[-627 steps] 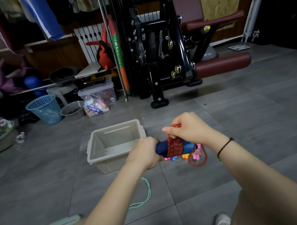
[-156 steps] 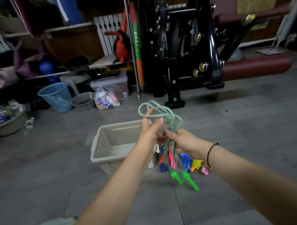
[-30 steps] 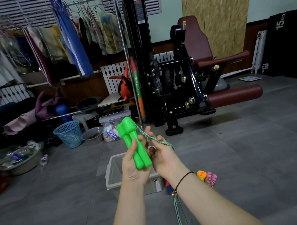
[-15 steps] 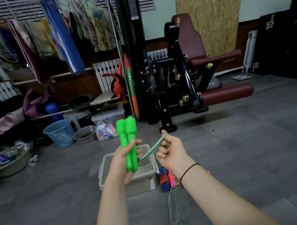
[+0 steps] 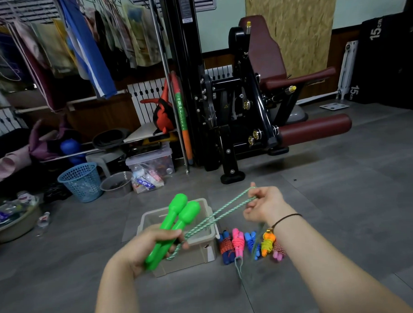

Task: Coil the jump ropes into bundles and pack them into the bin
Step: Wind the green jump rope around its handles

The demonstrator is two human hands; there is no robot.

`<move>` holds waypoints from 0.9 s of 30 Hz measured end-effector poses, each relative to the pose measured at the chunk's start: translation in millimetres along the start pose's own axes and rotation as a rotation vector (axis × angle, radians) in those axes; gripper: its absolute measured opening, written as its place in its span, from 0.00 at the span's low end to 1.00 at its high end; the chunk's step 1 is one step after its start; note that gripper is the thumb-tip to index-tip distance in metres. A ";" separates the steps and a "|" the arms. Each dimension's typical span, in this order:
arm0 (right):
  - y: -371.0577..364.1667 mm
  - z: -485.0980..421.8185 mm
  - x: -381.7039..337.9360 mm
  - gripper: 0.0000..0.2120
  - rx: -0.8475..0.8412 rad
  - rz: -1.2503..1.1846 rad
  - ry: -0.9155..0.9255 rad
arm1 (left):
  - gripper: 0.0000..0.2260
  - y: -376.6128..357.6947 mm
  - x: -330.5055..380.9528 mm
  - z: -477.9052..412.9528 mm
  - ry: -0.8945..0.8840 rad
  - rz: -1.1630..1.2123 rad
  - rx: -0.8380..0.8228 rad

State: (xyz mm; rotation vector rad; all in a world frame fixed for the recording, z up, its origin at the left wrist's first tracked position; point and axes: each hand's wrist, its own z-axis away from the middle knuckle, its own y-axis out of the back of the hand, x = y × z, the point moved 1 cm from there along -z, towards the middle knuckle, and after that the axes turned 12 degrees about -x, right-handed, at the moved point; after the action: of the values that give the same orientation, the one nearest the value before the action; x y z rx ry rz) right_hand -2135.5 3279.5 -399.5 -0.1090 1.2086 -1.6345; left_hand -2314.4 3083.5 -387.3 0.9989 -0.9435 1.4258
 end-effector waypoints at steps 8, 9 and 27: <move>-4.6 3.2 -0.8 0.12 -0.356 0.042 0.021 | 0.08 45.6 -28.7 -7.3 0.005 0.011 0.529; -8.7 4.4 3.7 0.11 -0.408 0.042 0.011 | 0.07 43.1 -28.7 -9.2 -0.015 0.007 0.585; -27.6 -1.9 54.9 0.10 -0.466 0.332 -0.064 | 0.09 -61.0 11.1 -62.6 -0.279 1.058 0.037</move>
State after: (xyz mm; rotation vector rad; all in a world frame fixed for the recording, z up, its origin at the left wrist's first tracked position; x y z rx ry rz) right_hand -2179.5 3237.1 -405.7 -0.2374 1.4539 -1.0377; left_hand -2258.5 3151.0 -396.3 0.7351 -1.8110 2.1833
